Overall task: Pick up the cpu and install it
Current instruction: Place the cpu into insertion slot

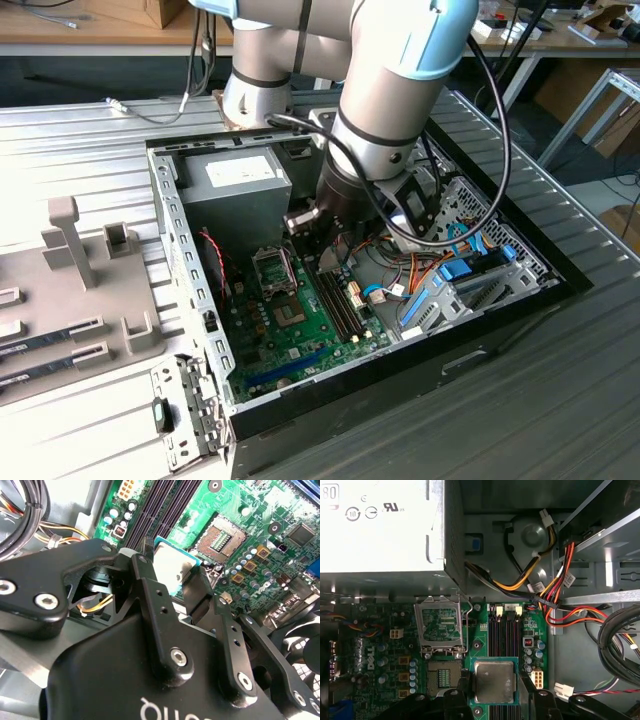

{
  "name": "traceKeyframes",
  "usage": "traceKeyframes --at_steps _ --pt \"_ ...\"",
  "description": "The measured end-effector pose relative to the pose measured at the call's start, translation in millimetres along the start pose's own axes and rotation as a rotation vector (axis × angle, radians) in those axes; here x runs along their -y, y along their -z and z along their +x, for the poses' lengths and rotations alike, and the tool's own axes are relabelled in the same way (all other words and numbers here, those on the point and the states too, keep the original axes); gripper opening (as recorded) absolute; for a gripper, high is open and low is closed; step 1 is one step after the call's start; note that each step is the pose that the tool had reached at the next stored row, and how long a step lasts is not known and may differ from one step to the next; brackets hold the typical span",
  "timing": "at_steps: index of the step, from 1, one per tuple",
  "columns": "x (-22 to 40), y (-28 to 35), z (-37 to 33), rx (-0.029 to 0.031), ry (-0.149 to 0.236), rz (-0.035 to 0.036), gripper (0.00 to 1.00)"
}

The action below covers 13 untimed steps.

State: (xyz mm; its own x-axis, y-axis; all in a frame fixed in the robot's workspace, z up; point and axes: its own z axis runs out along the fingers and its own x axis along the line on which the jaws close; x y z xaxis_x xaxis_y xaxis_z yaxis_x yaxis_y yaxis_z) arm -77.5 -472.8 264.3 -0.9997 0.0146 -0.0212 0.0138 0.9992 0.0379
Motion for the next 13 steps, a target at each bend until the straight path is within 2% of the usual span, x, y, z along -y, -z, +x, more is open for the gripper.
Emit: traceKeyframes --at_steps 11,12,13 --pt "0.2 -4.3 0.1 0.0000 0.000 0.0000 0.47" --pt "2.7 -15.1 0.3 0.0001 0.000 0.0000 0.47" --pt "8.1 -19.9 0.3 0.0000 0.000 0.0000 0.47"
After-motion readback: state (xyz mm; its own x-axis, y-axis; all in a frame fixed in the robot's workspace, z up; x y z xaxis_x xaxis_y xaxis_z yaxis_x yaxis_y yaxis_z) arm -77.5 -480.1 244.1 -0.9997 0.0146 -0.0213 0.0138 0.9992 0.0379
